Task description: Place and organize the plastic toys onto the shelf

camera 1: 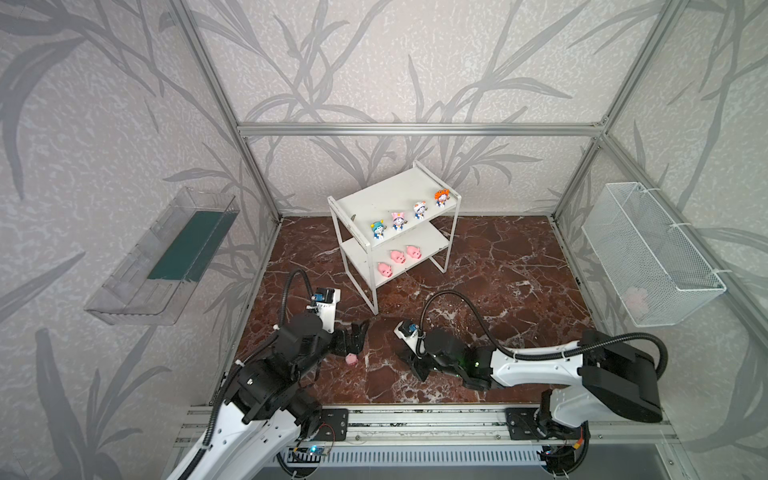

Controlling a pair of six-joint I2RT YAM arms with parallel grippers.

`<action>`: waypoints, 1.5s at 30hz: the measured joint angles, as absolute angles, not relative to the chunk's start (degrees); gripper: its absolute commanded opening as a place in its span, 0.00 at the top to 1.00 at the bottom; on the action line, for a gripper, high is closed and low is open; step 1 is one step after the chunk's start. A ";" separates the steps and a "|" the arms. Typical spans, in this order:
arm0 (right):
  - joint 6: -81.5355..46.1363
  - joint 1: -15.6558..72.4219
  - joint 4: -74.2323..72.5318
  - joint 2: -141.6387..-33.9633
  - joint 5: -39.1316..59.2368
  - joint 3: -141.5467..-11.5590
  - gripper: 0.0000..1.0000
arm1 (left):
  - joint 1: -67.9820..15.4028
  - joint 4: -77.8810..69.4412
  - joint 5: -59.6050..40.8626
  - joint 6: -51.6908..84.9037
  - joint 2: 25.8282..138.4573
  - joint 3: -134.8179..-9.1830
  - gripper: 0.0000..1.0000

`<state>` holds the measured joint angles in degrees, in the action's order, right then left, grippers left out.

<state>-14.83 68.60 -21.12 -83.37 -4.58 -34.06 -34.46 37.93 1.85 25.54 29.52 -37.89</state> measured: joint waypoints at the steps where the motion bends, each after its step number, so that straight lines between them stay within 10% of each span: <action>1: -14.81 68.62 -20.64 -81.97 -5.37 -33.39 0.69 | -34.46 37.43 2.28 27.49 30.76 -36.40 0.01; 13: -14.79 68.62 -6.79 -69.08 -16.78 -32.40 0.16 | -34.46 37.98 4.10 48.40 34.04 -22.87 0.01; 33: -15.62 65.84 -0.56 -54.54 -24.18 -25.74 0.09 | -36.42 21.87 -5.26 54.28 48.23 -18.74 0.01; 45: -20.36 60.55 7.42 -50.41 -28.32 -25.56 0.08 | -54.61 11.88 -2.66 52.03 61.17 -37.26 0.01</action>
<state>-20.36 60.55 7.42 -50.41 -28.32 -25.56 -54.61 11.88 -2.66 52.03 61.17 -37.26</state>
